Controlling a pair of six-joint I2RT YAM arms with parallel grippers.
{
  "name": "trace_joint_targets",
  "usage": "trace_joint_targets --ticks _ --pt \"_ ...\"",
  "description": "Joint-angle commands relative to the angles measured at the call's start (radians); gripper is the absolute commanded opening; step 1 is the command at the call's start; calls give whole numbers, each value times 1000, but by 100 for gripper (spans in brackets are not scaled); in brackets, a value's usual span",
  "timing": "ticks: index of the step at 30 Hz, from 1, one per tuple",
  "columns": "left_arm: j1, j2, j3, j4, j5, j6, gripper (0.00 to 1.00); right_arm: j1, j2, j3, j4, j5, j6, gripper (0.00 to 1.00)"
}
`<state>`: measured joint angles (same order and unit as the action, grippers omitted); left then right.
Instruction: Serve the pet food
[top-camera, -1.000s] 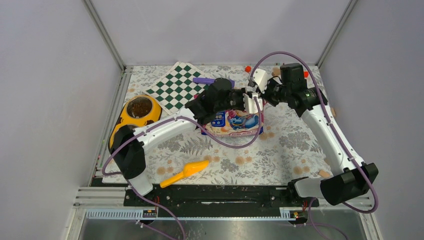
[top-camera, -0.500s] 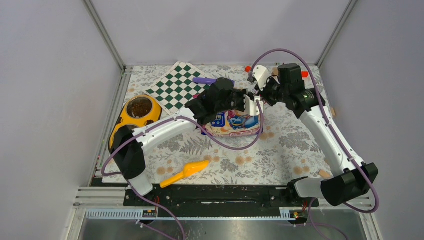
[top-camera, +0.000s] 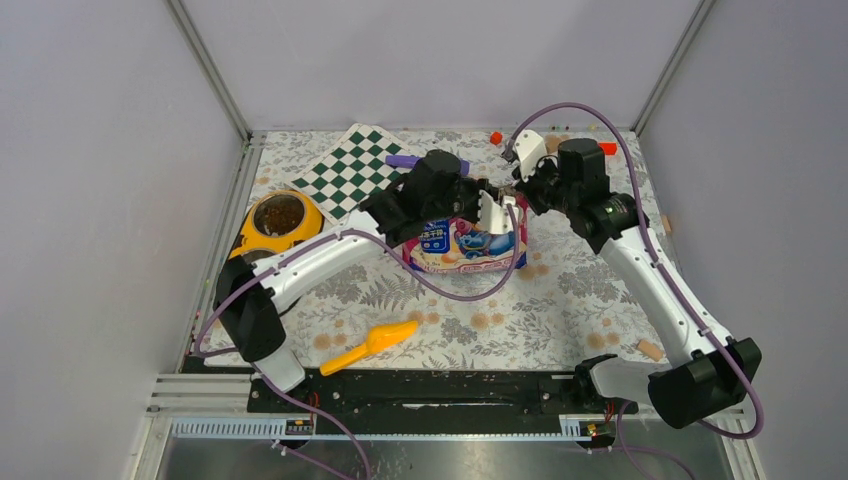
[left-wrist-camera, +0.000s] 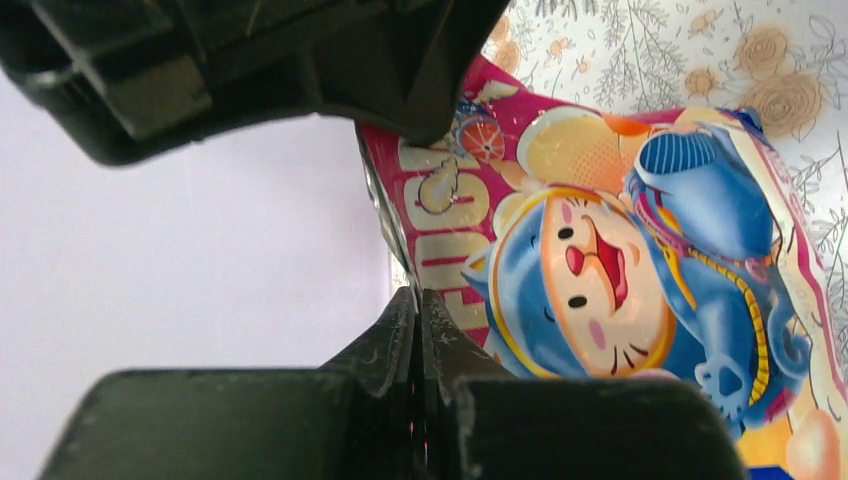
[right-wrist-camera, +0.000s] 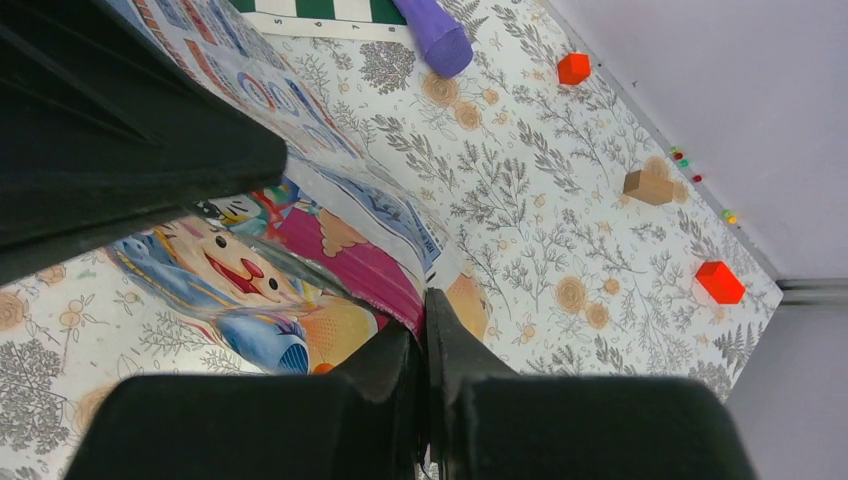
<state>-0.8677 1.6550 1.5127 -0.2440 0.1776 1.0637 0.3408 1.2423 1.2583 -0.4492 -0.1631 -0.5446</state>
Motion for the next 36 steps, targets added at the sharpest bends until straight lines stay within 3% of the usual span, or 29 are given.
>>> trace_joint_targets --ticks 1,8,17,21,25,29,33,36 --pt "135 -105 -25 -424 -292 41 0 -109 -73 12 163 503 55 0" --pt "186 -149 -77 -428 -349 77 0 -115 -88 -12 201 579 78 0" --pt "252 -211 -88 -479 -324 67 0 -115 -151 -72 224 473 41 0" --pt "273 -240 -88 -490 -270 50 0 -116 -179 -100 217 347 8 0" --pt "274 -246 -60 -492 -141 13 0 -115 -228 -153 216 30 -44 0" --pt "269 -207 -7 -475 45 -46 0 -115 -222 -151 212 -193 -7 0" --pt "238 -142 45 -444 122 -80 16 -114 -187 -123 193 -283 0 0" --pt "201 -94 84 -439 136 -67 22 -114 -165 -104 168 -299 -19 0"
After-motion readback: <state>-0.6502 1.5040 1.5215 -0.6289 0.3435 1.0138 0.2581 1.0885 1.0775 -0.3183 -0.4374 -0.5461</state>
